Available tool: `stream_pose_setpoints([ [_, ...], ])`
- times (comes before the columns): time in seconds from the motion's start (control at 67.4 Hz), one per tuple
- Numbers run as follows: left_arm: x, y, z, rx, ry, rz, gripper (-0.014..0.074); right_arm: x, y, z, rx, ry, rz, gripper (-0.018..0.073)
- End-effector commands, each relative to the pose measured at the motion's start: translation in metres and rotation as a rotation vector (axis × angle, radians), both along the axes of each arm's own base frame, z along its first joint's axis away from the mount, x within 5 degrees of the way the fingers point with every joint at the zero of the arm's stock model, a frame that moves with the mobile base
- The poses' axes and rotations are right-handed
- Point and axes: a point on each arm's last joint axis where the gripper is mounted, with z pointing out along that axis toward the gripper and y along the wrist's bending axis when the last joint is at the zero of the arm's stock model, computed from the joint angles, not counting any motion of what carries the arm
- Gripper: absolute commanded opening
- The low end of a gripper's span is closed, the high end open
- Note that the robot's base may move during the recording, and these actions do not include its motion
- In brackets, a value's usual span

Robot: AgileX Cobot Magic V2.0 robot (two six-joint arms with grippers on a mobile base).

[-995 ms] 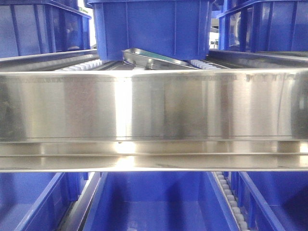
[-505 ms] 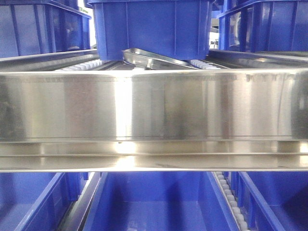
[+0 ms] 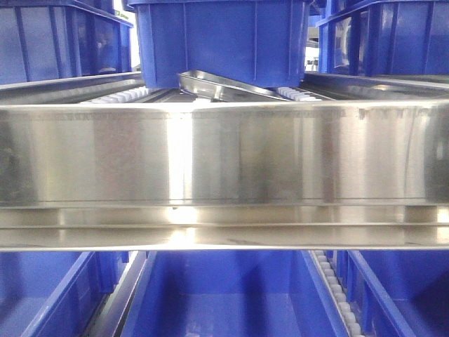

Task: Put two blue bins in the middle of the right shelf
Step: 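Lift the light-blue bin with both grippers and pull it off the shelf, then drive the base away from the shelf holding the bin in both grippers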

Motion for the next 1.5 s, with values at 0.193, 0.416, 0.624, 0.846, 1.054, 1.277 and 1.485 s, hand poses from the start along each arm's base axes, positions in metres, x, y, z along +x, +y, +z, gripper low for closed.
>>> stream_pose_setpoints([
  [0.193,-0.0091,-0.0024,0.015,-0.065,-0.06,-0.04,-0.0111,-0.0007,-0.0022,0.0111,0.018,-0.086,-0.004,-0.0151],
  [0.416,-0.0091,-0.0024,0.015,-0.065,-0.06,-0.04,-0.0111,-0.0007,-0.0022,0.0111,0.018,-0.086,-0.004,-0.0151],
  [0.624,-0.0091,-0.0024,0.015,-0.065,-0.06,-0.04,-0.0111,-0.0007,-0.0022,0.0111,0.018,-0.086,-0.004,-0.0151],
  [0.846,-0.0091,-0.0024,0.015,-0.065,-0.06,-0.04,-0.0111,-0.0007,-0.0022,0.0111,0.018,-0.086,-0.004,-0.0151],
  [1.054,-0.0091,-0.0024,0.015,-0.065,-0.06,-0.04,-0.0111,-0.0007,-0.0022,0.0111,0.018,-0.086,-0.004,-0.0151],
  [1.277,-0.0091,-0.0024,0.015,-0.065,-0.06,-0.04,-0.0111,-0.0007,-0.0022,0.0111,0.018,-0.086,-0.004,-0.0151],
  [1.485,-0.0091,-0.0025,0.0152,-0.066,-0.062,-0.04,-0.0111,-0.0006,-0.0022,0.0112,0.019,-0.088,-0.004,-0.0151],
])
